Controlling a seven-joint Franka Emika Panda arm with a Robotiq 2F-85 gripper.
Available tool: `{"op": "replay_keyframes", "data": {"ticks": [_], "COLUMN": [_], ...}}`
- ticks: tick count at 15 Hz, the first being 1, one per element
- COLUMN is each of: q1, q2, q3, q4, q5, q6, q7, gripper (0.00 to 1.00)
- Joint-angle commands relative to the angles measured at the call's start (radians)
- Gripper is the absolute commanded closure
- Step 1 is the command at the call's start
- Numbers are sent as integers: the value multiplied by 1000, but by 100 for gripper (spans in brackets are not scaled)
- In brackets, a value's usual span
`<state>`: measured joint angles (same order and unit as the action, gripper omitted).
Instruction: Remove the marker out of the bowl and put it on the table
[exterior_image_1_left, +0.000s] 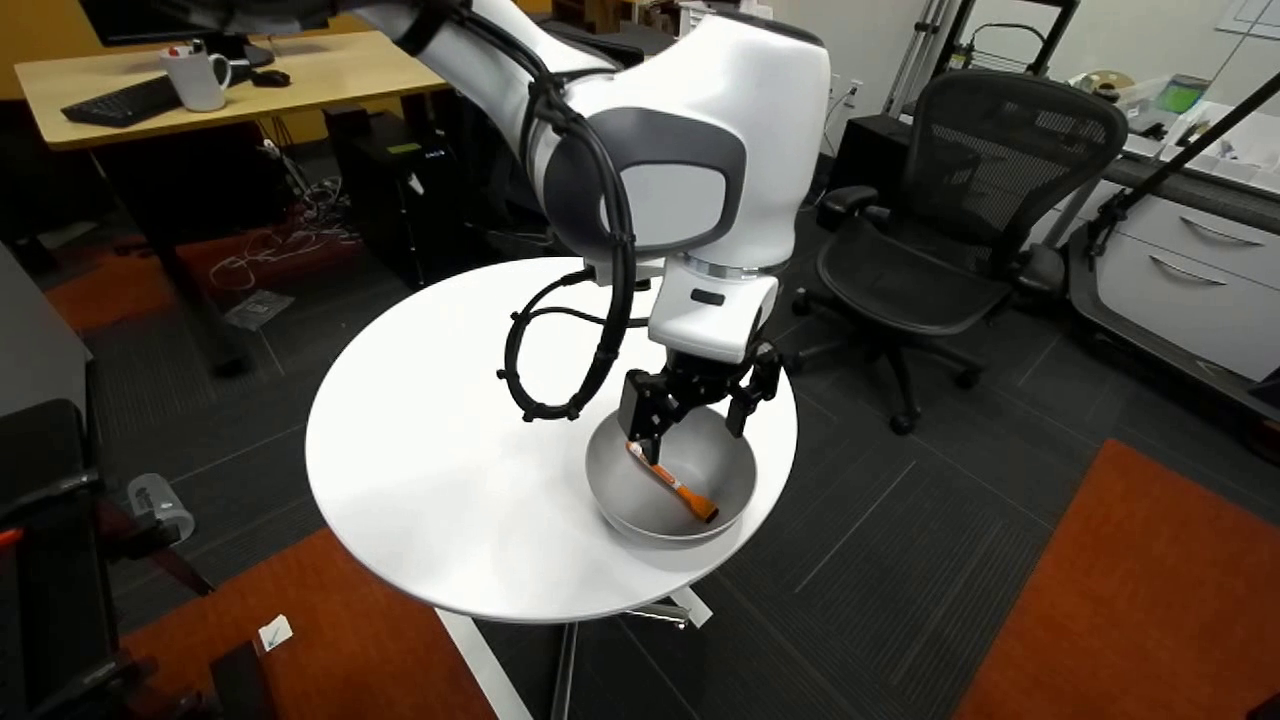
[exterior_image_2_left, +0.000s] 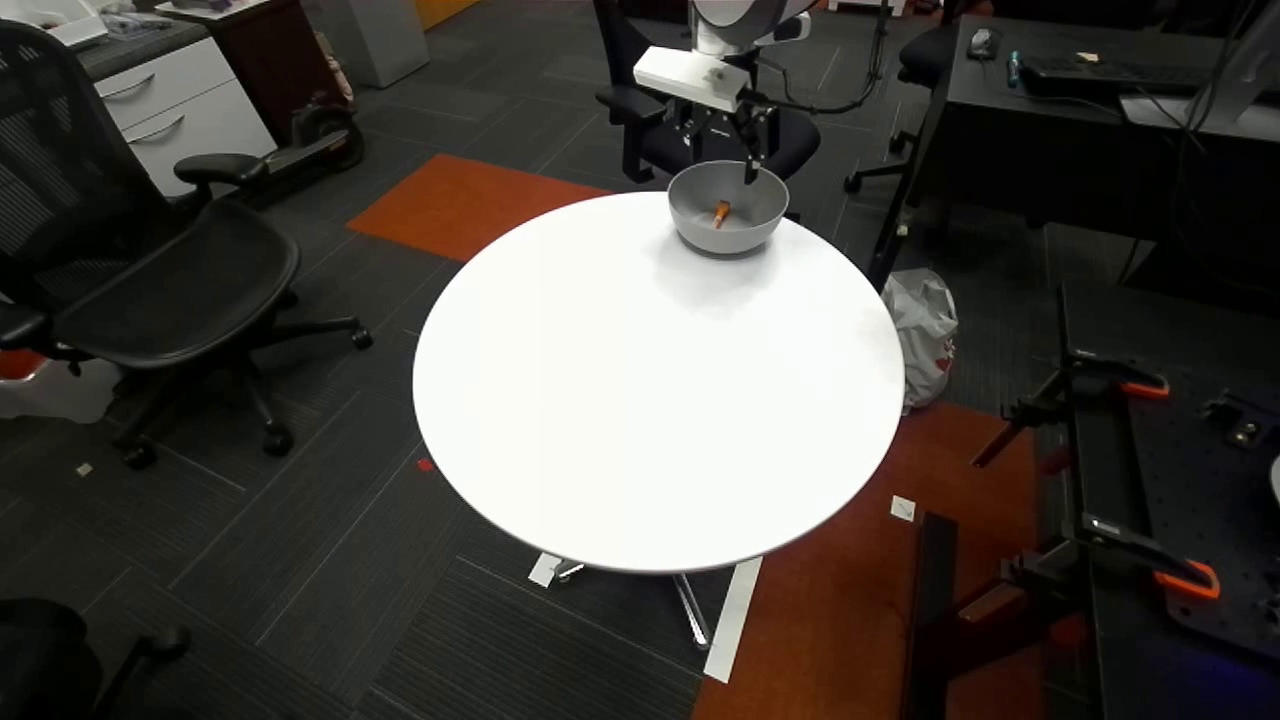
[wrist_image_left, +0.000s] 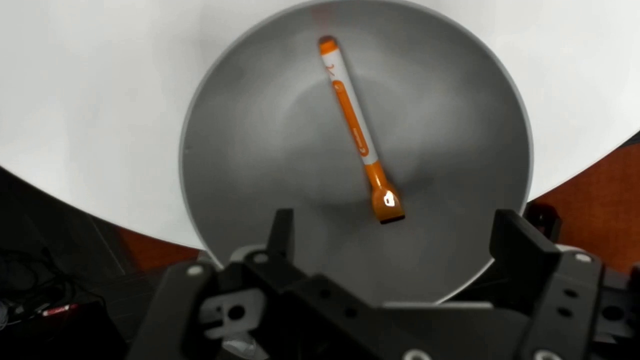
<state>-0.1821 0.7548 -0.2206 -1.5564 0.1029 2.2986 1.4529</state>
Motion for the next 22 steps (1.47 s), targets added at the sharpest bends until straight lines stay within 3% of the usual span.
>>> {"op": "replay_keyframes", "data": {"ticks": [1,22], "q1": [-15,-41], "q2": [52,167], "q3": [10,38], "q4": [75,163], "q5": [31,83], "q6": [-21,-80], "q7": [-30,-40], "gripper": [0,0]}}
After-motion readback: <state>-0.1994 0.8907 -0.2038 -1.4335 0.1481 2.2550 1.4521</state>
